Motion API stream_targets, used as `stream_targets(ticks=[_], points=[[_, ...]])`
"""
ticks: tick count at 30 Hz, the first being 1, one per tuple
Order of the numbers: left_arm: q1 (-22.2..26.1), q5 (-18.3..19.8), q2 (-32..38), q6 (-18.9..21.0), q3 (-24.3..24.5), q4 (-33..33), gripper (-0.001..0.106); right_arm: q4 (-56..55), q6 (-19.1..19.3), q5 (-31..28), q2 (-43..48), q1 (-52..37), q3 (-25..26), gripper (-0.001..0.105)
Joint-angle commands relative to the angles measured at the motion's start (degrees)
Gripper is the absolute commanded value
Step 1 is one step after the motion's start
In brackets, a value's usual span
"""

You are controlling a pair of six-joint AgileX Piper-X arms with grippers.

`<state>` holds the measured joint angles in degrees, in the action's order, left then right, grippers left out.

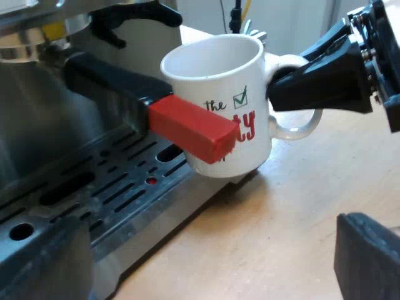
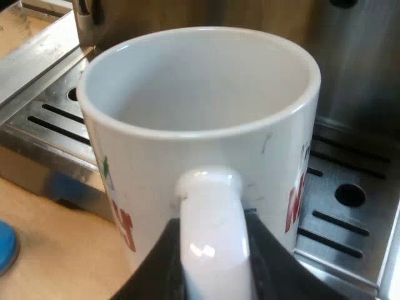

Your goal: Remove mug from coffee machine

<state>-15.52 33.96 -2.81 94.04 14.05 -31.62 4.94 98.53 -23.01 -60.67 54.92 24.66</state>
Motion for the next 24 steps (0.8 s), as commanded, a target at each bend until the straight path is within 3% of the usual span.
stream_targets(ticks=[1, 9, 12, 16, 24], points=[[-0.29, 1.72, -0.10, 0.80, -0.20, 0.72, 0.080, -4.56, 0.15, -0.62, 5.36, 0.06, 0.73, 0.000], [-0.29, 3.02, -0.10, 1.09, -0.20, 0.72, 0.080, -12.96, -3.01, -5.25, 12.81, 0.06, 0.34, 0.000], [-1.14, 3.21, -0.10, 1.29, -0.20, 0.72, 0.080, -13.85, -4.28, -7.36, 17.38, 0.06, -2.41, 0.000], [-5.36, 3.21, -0.10, 1.29, -0.20, 0.72, 0.080, -13.85, -7.31, -10.46, 21.11, 0.06, -5.42, 0.000], [-8.76, 3.21, -0.10, 1.29, -0.20, 0.72, 0.080, -13.85, -7.29, -16.86, 25.68, 0.06, -8.74, 0.000]])
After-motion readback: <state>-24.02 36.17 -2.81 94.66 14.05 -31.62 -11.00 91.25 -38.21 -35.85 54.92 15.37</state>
